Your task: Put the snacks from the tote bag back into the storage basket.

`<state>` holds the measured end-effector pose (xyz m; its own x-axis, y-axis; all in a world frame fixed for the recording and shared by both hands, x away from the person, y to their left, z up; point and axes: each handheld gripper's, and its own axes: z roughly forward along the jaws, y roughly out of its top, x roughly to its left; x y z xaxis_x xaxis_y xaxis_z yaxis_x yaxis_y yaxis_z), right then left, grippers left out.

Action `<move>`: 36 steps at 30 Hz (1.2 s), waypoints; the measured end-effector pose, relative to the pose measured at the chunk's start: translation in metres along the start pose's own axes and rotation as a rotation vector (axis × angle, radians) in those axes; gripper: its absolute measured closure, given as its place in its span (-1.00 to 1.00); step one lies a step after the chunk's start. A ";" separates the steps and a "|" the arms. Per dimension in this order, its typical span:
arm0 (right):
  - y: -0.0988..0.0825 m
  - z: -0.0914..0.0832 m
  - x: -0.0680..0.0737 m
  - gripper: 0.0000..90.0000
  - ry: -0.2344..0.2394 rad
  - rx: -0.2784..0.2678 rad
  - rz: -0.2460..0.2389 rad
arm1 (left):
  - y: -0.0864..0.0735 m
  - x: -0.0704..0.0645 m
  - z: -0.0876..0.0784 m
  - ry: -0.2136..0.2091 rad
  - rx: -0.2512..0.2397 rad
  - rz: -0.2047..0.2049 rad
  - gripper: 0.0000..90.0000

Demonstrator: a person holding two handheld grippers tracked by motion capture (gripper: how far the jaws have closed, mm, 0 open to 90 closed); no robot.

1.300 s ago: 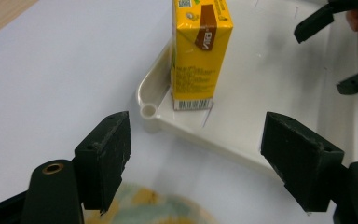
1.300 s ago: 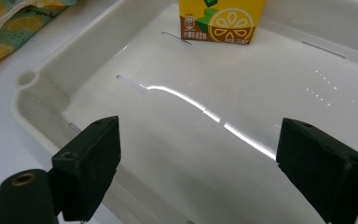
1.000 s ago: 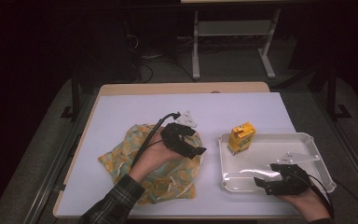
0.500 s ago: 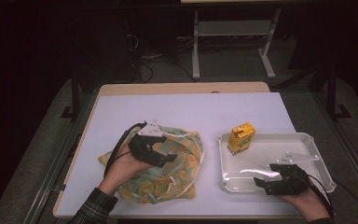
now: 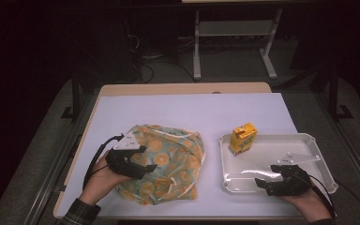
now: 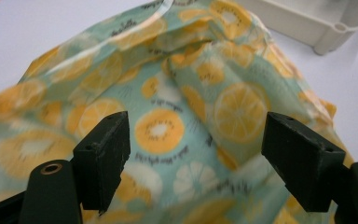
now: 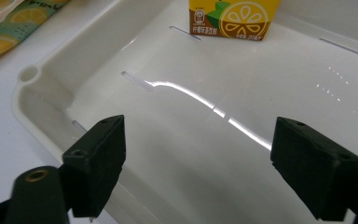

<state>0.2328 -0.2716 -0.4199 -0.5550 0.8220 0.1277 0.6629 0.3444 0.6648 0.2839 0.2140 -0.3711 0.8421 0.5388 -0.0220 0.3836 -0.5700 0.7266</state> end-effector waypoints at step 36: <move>0.055 0.036 -0.003 1.00 0.099 -0.002 -0.063 | -0.097 0.019 -0.060 0.161 -0.001 -0.138 -0.54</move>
<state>0.2890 -0.2390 -0.4101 -0.6424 0.7498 0.1581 0.6246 0.3928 0.6750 0.2401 0.3164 -0.4010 0.7101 0.7040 -0.0115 0.4911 -0.4835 0.7246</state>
